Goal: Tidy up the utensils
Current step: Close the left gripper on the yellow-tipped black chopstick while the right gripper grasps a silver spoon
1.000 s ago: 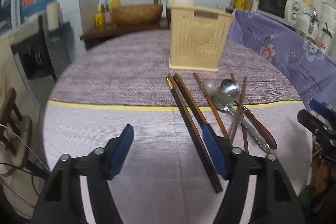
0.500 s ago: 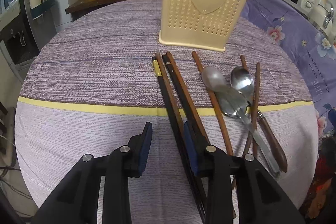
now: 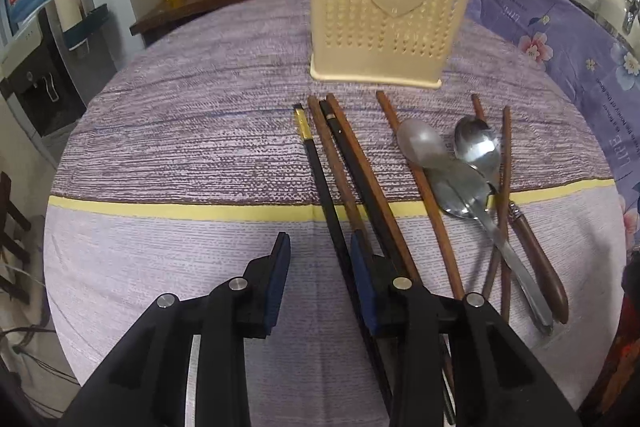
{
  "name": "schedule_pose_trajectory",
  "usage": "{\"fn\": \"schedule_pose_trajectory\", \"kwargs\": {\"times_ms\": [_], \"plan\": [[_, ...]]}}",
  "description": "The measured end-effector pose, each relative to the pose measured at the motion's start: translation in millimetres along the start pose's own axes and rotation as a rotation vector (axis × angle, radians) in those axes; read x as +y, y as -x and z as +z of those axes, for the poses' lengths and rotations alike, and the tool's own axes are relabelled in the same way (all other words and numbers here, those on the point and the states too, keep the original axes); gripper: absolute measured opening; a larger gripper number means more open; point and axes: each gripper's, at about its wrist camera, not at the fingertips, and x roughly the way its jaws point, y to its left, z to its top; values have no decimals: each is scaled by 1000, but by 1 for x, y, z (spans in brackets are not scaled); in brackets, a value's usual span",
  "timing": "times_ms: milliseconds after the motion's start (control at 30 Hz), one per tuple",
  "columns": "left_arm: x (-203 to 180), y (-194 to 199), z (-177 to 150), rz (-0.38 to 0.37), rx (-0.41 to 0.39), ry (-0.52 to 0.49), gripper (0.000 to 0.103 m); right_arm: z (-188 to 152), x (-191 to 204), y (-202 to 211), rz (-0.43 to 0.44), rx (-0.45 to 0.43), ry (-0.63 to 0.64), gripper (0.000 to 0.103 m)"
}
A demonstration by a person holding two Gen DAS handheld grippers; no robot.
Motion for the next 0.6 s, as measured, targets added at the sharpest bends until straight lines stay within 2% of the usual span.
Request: {"fn": "schedule_pose_trajectory", "kwargs": {"times_ms": [133, 233, 300, 433, 500, 567, 600], "plan": [[15, -3, 5, 14, 11, 3, 32, 4, 3, -6, 32, 34, 14, 98], [29, -3, 8, 19, 16, 6, 32, 13, 9, -14, 127, 63, 32, 98], [37, -5, 11, 25, 21, 15, 32, 23, 20, -27, 218, 91, 67, 94], [51, -8, 17, 22, 33, 49, 32, 45, 46, -60, 314, 144, 162, 81], [56, -9, 19, 17, 37, 60, 32, 54, 60, -80, 317, 182, 208, 79], [58, -9, 20, 6, 42, 69, 32, 60, 70, -97, 302, 217, 246, 69], [60, -9, 20, 3, 42, 71, 32, 62, 73, -106, 287, 232, 252, 68]]}}
